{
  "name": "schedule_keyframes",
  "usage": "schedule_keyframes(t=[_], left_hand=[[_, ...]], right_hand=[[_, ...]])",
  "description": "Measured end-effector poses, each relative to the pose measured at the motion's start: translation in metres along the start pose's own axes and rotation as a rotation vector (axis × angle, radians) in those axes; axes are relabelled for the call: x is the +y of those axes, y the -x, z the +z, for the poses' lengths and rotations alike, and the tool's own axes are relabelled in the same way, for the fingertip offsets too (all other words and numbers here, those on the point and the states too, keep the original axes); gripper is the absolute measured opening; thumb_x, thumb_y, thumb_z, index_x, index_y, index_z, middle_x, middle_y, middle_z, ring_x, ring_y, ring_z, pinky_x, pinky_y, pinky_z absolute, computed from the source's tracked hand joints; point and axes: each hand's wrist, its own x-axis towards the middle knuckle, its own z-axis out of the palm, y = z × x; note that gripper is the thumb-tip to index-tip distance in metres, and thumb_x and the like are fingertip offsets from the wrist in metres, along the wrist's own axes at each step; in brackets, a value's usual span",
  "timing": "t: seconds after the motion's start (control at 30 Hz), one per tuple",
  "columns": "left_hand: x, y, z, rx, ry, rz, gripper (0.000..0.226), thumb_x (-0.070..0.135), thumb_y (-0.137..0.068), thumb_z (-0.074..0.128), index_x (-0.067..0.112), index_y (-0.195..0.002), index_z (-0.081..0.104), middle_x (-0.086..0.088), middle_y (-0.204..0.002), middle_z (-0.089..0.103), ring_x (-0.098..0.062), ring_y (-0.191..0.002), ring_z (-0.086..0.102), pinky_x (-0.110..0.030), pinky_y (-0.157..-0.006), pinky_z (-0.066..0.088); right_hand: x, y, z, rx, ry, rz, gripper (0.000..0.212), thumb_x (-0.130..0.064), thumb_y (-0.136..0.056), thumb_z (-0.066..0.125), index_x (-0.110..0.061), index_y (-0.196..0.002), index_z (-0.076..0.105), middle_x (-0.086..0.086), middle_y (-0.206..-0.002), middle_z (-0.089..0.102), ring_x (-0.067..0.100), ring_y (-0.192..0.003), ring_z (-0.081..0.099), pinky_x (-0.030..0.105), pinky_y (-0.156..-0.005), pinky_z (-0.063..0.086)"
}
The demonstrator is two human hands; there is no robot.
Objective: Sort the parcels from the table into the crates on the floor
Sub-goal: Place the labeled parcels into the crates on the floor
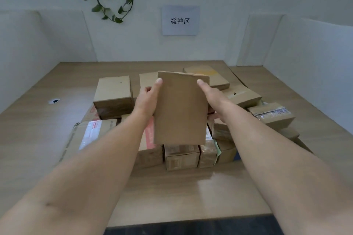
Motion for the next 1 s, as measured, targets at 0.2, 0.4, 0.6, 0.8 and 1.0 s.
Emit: schedule_keyframes(t=[0.2, 0.4, 0.6, 0.8, 1.0], left_hand=[[0.014, 0.025, -0.024, 0.0, 0.095, -0.033, 0.062, 0.07, -0.083, 0.047, 0.022, -0.12, 0.061, 0.001, -0.103, 0.066, -0.016, -0.091, 0.061, -0.032, -0.076, 0.046], [-0.017, 0.057, -0.028, -0.046, 0.112, -0.076, 0.018, 0.031, -0.093, 0.05, 0.023, -0.108, 0.056, -0.008, -0.115, 0.059, -0.025, -0.105, 0.056, -0.041, -0.078, 0.048], [-0.043, 0.095, -0.027, -0.1, 0.09, -0.156, 0.04, 0.06, -0.089, 0.048, 0.03, -0.113, 0.06, 0.0, -0.114, 0.061, -0.021, -0.104, 0.056, -0.041, -0.084, 0.047], [-0.082, 0.114, -0.026, -0.14, -0.01, -0.23, 0.057, 0.01, -0.089, 0.062, 0.023, -0.141, 0.043, -0.004, -0.124, 0.061, -0.024, -0.108, 0.061, -0.046, -0.093, 0.052], [-0.094, 0.132, -0.028, -0.145, -0.085, -0.088, 0.078, -0.002, -0.084, 0.064, 0.032, -0.146, 0.032, 0.007, -0.124, 0.054, -0.003, -0.097, 0.054, -0.02, -0.072, 0.047]], right_hand=[[-0.001, 0.018, 0.006, -0.053, -0.277, -0.035, 0.086, -0.082, -0.079, 0.033, -0.017, -0.132, 0.052, 0.006, -0.134, 0.053, 0.029, -0.127, 0.044, 0.056, -0.109, 0.03], [0.035, 0.039, -0.002, -0.017, -0.257, 0.016, 0.05, -0.06, -0.087, 0.043, -0.016, -0.087, 0.065, 0.003, -0.074, 0.071, 0.02, -0.069, 0.069, 0.032, -0.054, 0.055], [0.065, 0.056, -0.005, -0.116, -0.057, 0.076, 0.044, -0.05, -0.09, 0.05, -0.015, -0.114, 0.062, 0.01, -0.112, 0.066, 0.028, -0.102, 0.061, 0.047, -0.087, 0.051], [0.101, 0.073, 0.01, -0.152, 0.074, 0.003, 0.059, -0.005, -0.089, 0.058, -0.022, -0.143, 0.04, 0.003, -0.114, 0.063, 0.017, -0.09, 0.062, 0.03, -0.064, 0.056], [0.123, 0.08, 0.02, -0.18, 0.27, -0.267, 0.093, -0.006, -0.086, 0.066, -0.043, -0.15, 0.01, 0.0, -0.157, 0.025, 0.026, -0.13, 0.043, 0.033, -0.091, 0.049]])
